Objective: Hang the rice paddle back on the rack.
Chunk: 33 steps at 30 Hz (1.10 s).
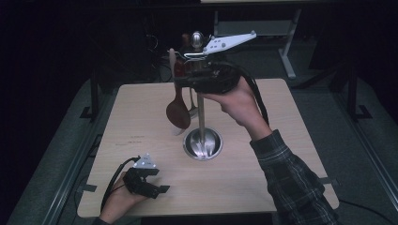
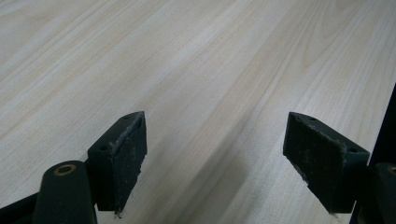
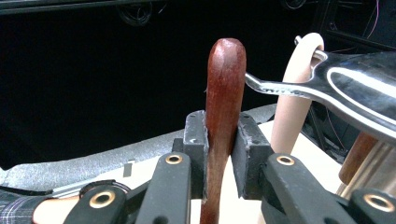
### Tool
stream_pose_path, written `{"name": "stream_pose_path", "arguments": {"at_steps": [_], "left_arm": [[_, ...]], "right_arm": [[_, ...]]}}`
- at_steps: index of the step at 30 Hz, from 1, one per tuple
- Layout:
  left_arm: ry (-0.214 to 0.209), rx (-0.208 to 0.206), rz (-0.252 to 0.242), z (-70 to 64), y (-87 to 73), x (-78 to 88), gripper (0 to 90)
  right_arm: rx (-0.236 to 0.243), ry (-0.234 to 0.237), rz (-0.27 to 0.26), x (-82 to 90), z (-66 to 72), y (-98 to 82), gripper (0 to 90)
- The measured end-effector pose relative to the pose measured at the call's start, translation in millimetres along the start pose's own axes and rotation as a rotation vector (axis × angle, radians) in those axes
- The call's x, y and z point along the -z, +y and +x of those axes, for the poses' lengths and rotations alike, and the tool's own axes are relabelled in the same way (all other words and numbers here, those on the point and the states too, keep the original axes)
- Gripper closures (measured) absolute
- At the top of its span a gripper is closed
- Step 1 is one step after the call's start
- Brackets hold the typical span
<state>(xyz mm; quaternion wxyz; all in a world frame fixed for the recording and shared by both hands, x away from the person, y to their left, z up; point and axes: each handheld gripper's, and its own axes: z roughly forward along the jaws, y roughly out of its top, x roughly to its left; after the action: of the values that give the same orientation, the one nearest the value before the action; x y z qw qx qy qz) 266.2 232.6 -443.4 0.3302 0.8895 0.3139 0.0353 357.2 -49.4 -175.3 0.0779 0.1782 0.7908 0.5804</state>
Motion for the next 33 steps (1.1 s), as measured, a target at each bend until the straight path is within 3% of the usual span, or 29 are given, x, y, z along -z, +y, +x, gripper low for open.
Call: {"name": "stream_pose_path", "arguments": {"at_steps": [9, 20, 24, 33], "left_arm": [[0.002, 0.0, 0.008, 0.1, -0.1, -0.3, 21.2], [-0.006, -0.002, 0.01, -0.4, 2.0, -2.3, 21.2], [-0.012, -0.006, 0.01, 0.0, 3.6, -3.7, 21.2], [-0.02, -0.001, 0.002, -0.5, 5.0, -5.9, 21.3]], "right_arm": [[-0.02, -0.002, -0.026, 1.7, 2.4, -0.8, 76.9], [-0.064, -0.046, -0.049, 0.7, 1.4, -4.6, 76.9], [-0.102, -0.076, -0.06, 1.6, -1.8, -7.0, 76.9], [-0.085, -0.103, -0.062, 2.6, -3.5, -12.1, 72.9]]}}
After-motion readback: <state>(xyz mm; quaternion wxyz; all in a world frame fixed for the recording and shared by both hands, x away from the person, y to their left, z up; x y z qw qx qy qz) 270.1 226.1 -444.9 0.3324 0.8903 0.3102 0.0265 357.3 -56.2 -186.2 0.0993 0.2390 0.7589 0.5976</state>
